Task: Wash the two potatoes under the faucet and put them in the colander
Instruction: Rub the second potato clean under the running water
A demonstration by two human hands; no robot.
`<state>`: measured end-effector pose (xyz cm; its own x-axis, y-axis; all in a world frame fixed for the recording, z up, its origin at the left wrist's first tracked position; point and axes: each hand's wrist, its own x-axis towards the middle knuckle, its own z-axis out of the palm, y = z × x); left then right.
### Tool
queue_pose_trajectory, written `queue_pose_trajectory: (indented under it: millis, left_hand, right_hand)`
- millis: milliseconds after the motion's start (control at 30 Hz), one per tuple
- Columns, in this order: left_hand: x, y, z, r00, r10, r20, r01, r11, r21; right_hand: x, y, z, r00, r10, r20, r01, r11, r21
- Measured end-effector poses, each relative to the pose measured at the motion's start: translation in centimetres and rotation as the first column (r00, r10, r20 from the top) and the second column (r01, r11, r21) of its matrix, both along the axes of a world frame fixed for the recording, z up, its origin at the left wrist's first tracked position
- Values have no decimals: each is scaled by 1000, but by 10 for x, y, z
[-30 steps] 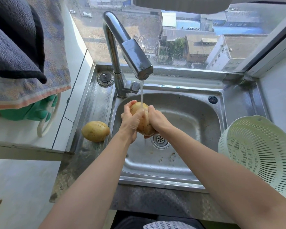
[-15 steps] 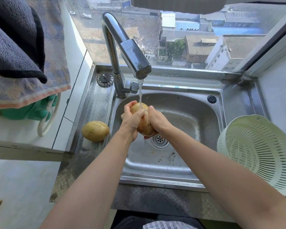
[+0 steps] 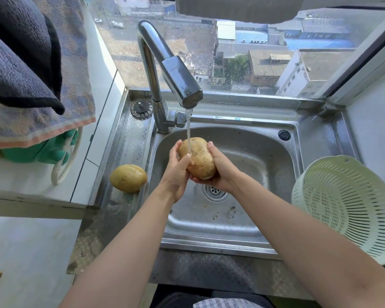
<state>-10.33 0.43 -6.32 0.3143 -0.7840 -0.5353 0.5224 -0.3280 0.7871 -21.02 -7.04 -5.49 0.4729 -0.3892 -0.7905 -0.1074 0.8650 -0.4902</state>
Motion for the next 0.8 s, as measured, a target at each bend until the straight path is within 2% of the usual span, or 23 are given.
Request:
queue_pose_trajectory:
  millis: [233,333,633,800]
  left_hand:
    - [-2,-8,5,994,109,-4,-108,988,113]
    - [2,-10,5,991,135,-21,-132,983,127]
    - [4,-11,-1,986,157,59,-164,976,144]
    - [-4,-10,-2,985,164,-48,-159,982,98]
  right_hand:
    - [-6,-2,0,997,62,-56,-66,995,-75]
    - [-4,-2,-2,994,82,-66,-89,990,-109]
    - [-2,-5,-3,984,154,-92,-168,969,-181]
    - [0,-6,-3,982,177,-67,-187,965,-182]
